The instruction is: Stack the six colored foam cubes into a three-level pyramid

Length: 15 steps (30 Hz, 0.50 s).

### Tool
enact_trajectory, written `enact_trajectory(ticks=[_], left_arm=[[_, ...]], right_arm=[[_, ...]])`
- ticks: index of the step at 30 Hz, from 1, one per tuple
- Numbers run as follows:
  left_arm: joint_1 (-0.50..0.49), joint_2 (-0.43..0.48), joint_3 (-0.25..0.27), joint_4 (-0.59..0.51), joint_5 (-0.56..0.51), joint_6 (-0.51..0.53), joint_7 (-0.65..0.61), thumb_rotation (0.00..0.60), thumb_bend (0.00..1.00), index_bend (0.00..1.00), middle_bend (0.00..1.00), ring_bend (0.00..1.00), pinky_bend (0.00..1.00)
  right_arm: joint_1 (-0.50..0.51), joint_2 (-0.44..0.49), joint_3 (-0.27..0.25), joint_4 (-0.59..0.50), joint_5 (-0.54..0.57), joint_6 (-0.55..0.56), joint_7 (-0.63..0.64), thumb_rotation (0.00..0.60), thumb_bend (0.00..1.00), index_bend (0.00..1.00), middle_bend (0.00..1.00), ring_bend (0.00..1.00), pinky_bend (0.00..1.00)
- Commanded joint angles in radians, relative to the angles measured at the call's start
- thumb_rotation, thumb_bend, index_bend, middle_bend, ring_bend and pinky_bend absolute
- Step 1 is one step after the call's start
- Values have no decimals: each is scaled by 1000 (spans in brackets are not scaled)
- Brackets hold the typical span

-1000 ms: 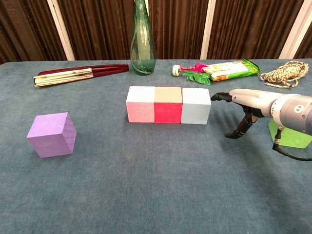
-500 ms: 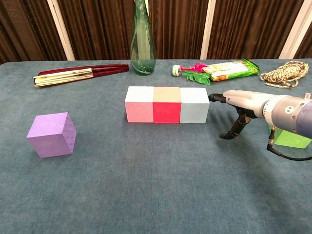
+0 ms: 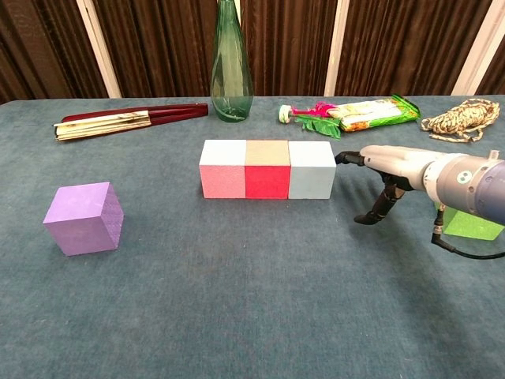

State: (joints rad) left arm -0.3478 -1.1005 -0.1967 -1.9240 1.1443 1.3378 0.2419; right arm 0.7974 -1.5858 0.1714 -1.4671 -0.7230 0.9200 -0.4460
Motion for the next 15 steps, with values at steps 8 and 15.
enact_trajectory(ticks=[8, 15], left_arm=[[3, 5, 0, -7, 8, 4, -5, 600, 65, 0, 4, 0, 42], [4, 7, 5, -15, 22, 7, -4, 600, 65, 0, 4, 0, 42]], right_arm=[[-41, 67, -13, -76, -45, 68, 3, 600, 309, 0, 0, 0, 0], [-83, 176, -11, -196, -61, 117, 12, 600, 310, 0, 0, 0, 0]])
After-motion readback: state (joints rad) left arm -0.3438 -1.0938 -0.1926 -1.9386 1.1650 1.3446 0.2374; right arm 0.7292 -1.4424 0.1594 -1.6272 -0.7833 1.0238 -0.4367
